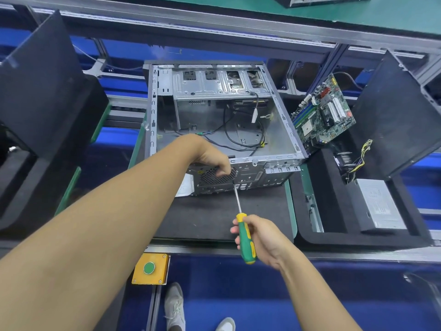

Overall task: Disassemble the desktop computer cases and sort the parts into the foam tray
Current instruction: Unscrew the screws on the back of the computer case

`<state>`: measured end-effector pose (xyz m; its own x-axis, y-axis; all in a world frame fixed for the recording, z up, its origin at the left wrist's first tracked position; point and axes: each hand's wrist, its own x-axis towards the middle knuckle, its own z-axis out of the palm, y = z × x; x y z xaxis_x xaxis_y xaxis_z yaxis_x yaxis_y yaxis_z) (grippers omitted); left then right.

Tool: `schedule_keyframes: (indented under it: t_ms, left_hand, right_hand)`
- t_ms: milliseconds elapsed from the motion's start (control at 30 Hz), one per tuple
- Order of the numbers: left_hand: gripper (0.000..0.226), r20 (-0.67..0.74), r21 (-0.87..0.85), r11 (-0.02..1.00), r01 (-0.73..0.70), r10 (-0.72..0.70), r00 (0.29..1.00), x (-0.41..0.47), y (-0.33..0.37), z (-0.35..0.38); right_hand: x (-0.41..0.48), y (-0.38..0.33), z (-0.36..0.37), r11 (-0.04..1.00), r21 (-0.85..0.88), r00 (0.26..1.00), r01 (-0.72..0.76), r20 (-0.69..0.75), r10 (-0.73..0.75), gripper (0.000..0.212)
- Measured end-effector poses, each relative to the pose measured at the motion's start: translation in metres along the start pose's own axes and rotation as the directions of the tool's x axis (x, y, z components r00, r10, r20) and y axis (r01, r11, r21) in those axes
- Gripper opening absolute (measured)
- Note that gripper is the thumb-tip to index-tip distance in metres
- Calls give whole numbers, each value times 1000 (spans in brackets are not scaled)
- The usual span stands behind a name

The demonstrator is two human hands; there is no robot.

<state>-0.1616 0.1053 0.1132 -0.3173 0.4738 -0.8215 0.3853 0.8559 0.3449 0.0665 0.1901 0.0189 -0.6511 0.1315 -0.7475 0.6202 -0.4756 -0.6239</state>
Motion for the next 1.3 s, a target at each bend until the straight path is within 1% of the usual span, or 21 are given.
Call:
schedule_keyframes:
  t_ms: [33,67,100,200,267,300,367,433,500,567,633,700,800,967,1067,1167,1300]
  left_hand:
    - [43,4,0,1000,-4,4,1000,1,0,0]
    - [42,9,1,1000,-7,7,1000,1,-1,0]
    - [42,13,3,1000,-9,9,1000,1,-1,-1]
    - [35,29,12,1000,-14,14,999,2,-1,-2]
    - [28,38,11,1000,-20,19,999,2,-1,-1]
    - [28,41,14,999,-28,28,999,2,0,-1]
    - [31,42,29,999,-44,43,998,3,0,-2]
    - [30,54,41,999,-36,34,998,4,-1,-3]
    - [27,63,38,999,-4,1,998,2,-1,-4]
    - [28,83,32,999,8,-10,997,2,0,-5]
    - [28,92,35,999,23,-26,995,4,1,-6]
    - [25,101,43,999,32,-36,994,4,2,-6]
    - [26,104,36,998,42,-45,994,4,2,-7]
    - [25,103,35,999,36,-39,994,4,3,-7]
    - [22,105,37,999,37,-41,994,6,3,-6]
    - [20,98,45,999,29,-34,995,8,2,-6]
    - [20,97,42,999,26,-30,995,10,1,-7]
  right_hand:
    - [0,-1,-2,999,30,1000,-23,20,22,27]
    - [-1,-1,-5,999,28,999,-22,29,22,29]
    - [-1,0,-6,1000,11,999,-3,32,3,27]
    - [-1,0,-8,993,-68,995,94,-26,-96,5]
    - [4,-1,-7,989,-100,987,112,-108,-123,18]
    - [5,-1,-5,988,-111,985,111,-123,-125,23]
    - [6,0,-2,988,-106,988,110,-94,-120,26]
    - [6,2,-1,991,-88,993,97,-58,-102,22]
    - [6,1,-2,998,-33,998,54,-34,-55,18]
    - [6,-2,-4,1000,13,1000,19,-4,-19,22]
    - [6,-3,-4,998,-33,999,50,16,-50,20]
    - [5,-2,-3,993,-73,995,94,-14,-95,9]
    - [9,-4,-1,987,-107,988,117,-89,-127,24]
    - [11,-4,0,970,-217,987,106,-93,-128,25]
    - [13,-6,1,969,-227,990,97,-80,-118,21]
    - [15,-3,-2,970,-220,992,106,-48,-119,8]
    - [20,6,-3,975,-174,987,140,-58,-152,8]
